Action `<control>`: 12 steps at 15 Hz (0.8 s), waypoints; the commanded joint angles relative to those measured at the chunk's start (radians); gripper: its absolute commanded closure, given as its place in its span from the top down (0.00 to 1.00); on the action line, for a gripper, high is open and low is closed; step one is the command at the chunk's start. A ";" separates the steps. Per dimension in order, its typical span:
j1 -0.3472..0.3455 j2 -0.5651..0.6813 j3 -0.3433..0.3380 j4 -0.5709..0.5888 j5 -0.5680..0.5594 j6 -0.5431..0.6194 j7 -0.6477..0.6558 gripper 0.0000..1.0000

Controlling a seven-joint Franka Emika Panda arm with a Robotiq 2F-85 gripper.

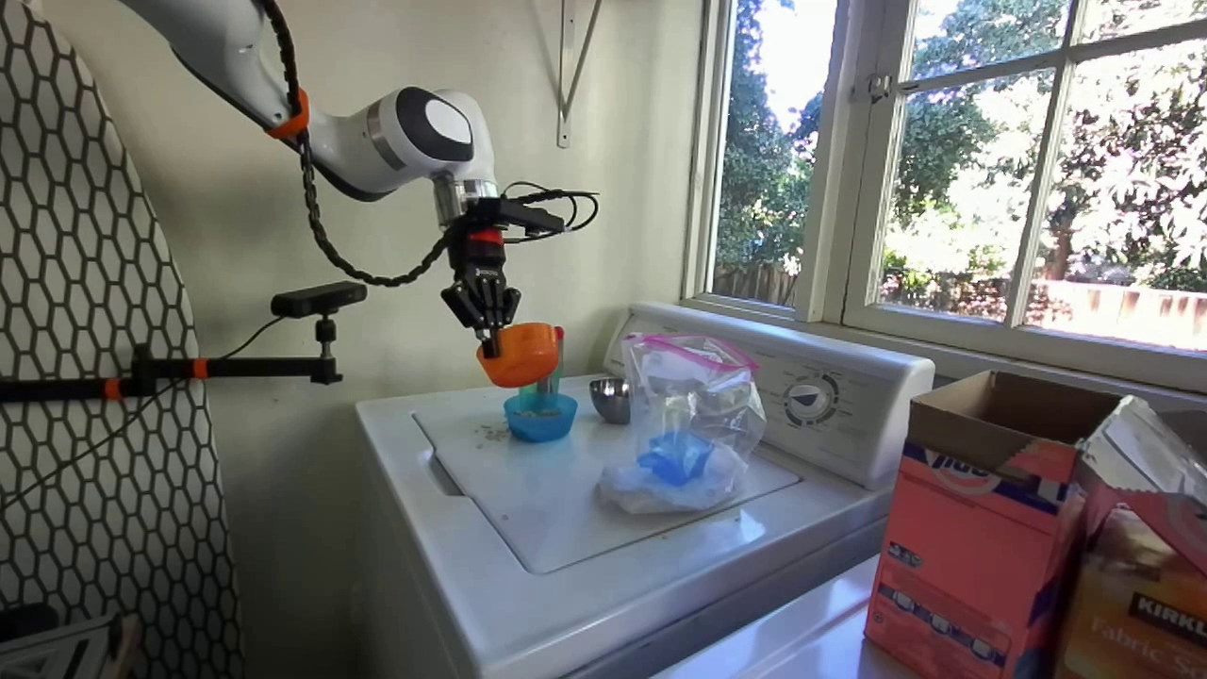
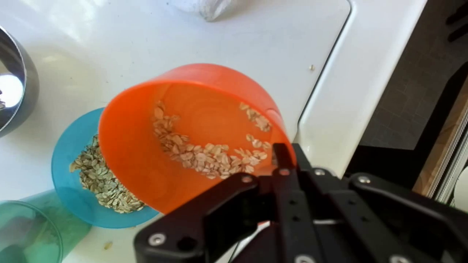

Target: Put the scoop inside the blue cup and then pour the contents in the orange bowl into the blue bowl

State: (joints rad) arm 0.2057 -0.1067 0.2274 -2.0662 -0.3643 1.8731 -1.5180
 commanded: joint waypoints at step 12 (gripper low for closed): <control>0.102 0.190 0.085 0.104 -0.526 -0.121 0.018 0.01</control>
State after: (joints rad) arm 0.2785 0.0608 0.2973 -1.9790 -0.8085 1.8285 -1.5062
